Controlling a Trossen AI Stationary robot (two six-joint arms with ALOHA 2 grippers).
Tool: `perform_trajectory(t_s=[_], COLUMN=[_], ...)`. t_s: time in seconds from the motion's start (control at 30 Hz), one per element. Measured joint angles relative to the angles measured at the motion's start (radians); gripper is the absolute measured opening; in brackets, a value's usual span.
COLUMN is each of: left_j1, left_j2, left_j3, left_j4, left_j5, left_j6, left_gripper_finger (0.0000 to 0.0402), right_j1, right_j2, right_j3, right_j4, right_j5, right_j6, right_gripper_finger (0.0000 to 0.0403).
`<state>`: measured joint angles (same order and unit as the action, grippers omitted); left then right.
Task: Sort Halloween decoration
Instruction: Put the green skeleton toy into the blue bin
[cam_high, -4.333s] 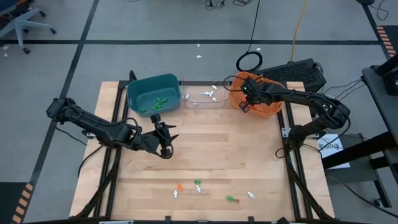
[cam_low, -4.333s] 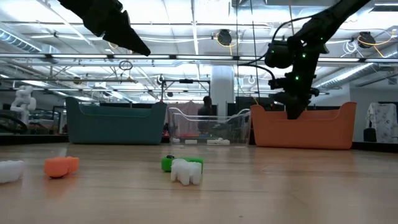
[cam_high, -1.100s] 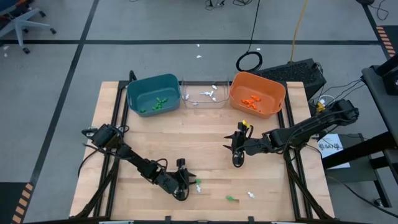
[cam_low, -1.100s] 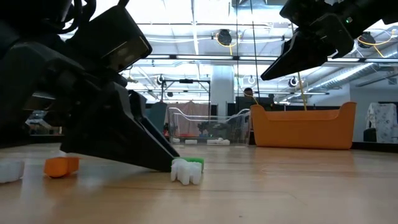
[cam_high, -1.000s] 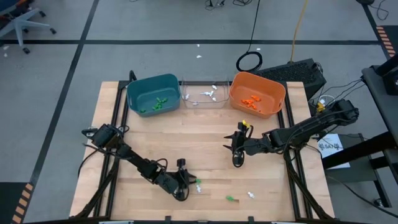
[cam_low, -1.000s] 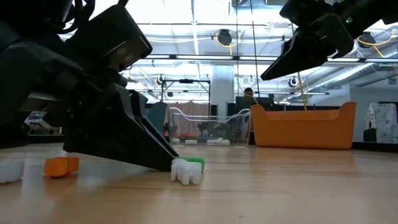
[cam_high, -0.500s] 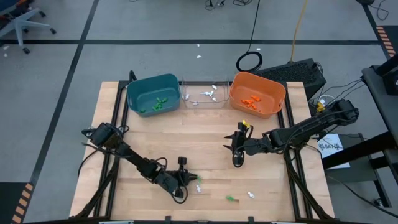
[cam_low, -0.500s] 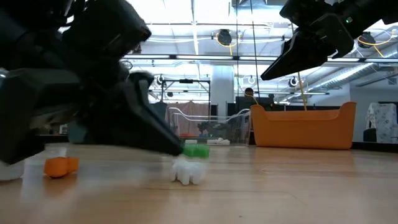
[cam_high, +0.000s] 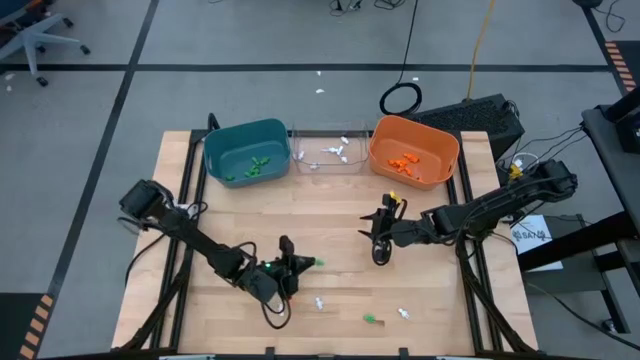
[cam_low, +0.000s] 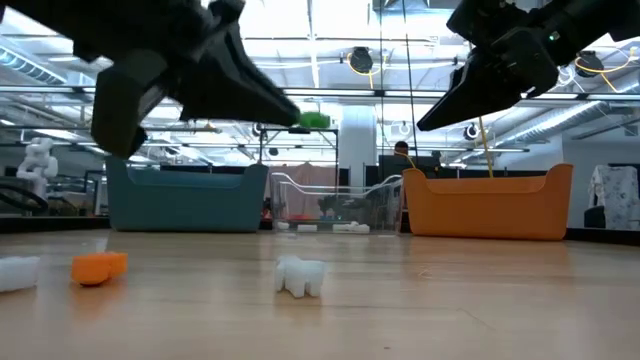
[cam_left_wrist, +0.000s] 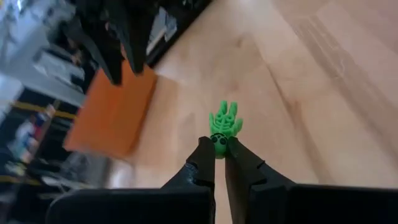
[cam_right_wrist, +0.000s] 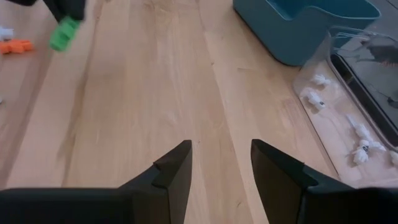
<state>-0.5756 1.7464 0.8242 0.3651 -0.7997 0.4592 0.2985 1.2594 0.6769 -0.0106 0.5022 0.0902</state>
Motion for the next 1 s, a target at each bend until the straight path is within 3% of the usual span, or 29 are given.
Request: perform_trajectory(t_s=[0.2, 0.57, 1.0], left_j1=[-0.001, -0.001, 0.0], left_j2=[-0.057, -0.092, -0.092], left_j3=[0.0, 0.0, 0.0], left_j4=[-0.011, -0.007, -0.008], left_j5=[-0.011, -0.044, -0.044], left_j6=[0.22, 0.484, 0.482], left_gripper_finger=[0.0009, 0.0008, 0.0006], right_j1=[-0.017, -0.017, -0.017], right_j2=[0.0, 0.0, 0.0], right_j3=[0.0, 0.0, 0.0], right_j4=[0.0, -0.001, -0.001], right_j5=[-0.001, -0.003, -0.004], right_j6=[0.026, 0.025, 0.024], right_gripper_finger=[0.0148, 0.0148, 0.0148])
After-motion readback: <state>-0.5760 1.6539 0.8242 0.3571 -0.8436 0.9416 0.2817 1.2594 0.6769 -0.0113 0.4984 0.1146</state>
